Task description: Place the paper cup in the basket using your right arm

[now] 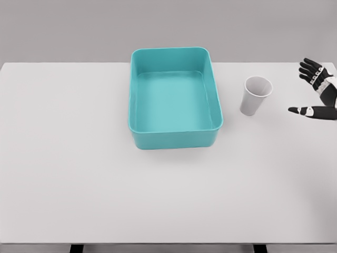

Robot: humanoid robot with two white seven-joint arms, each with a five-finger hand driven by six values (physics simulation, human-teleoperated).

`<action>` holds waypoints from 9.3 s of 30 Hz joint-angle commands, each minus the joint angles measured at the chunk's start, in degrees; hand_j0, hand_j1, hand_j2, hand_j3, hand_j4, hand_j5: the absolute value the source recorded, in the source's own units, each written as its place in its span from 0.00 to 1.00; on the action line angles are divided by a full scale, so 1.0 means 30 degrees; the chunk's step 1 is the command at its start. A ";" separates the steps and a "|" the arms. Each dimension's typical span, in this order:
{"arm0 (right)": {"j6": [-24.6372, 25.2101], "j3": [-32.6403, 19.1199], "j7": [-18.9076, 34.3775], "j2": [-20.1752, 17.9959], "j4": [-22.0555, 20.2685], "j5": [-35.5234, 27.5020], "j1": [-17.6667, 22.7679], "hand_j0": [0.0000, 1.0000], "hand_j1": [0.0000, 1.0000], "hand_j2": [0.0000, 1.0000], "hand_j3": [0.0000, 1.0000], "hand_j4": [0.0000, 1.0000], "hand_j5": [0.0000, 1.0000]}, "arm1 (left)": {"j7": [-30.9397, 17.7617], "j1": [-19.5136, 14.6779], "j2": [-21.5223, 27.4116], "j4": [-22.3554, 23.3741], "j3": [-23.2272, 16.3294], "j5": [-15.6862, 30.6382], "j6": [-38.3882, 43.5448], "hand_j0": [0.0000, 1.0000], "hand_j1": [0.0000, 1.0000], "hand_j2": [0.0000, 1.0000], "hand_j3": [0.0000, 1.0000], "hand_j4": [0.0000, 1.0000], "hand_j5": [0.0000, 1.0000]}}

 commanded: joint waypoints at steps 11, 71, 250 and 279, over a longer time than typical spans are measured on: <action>0.0184 0.0451 -0.0001 0.1940 0.3078 -0.0463 -0.0645 1.00 1.00 1.00 1.00 1.00 1.00 | -0.0004 0.0000 0.0000 0.0005 -0.0005 -0.0004 0.0001 1.00 1.00 1.00 1.00 1.00 1.00; 0.0624 0.2649 -0.0001 0.3551 0.6331 -0.0170 -0.3195 1.00 1.00 1.00 1.00 1.00 1.00 | -0.0004 0.0000 0.0000 0.0005 -0.0005 -0.0004 0.0001 1.00 1.00 1.00 1.00 1.00 1.00; 0.3875 1.4983 -0.0001 0.3083 -0.3338 1.4215 -1.1046 0.80 0.80 0.80 0.80 0.80 0.80 | -0.0004 0.0000 0.0000 0.0005 -0.0005 -0.0004 0.0001 1.00 1.00 1.00 1.00 1.00 1.00; 0.4638 0.9301 -0.0001 0.0330 -0.6471 0.8386 -0.8675 0.97 0.97 0.97 0.97 0.97 0.97 | -0.0004 0.0000 0.0000 0.0005 -0.0005 -0.0004 0.0001 1.00 1.00 1.00 1.00 1.00 1.00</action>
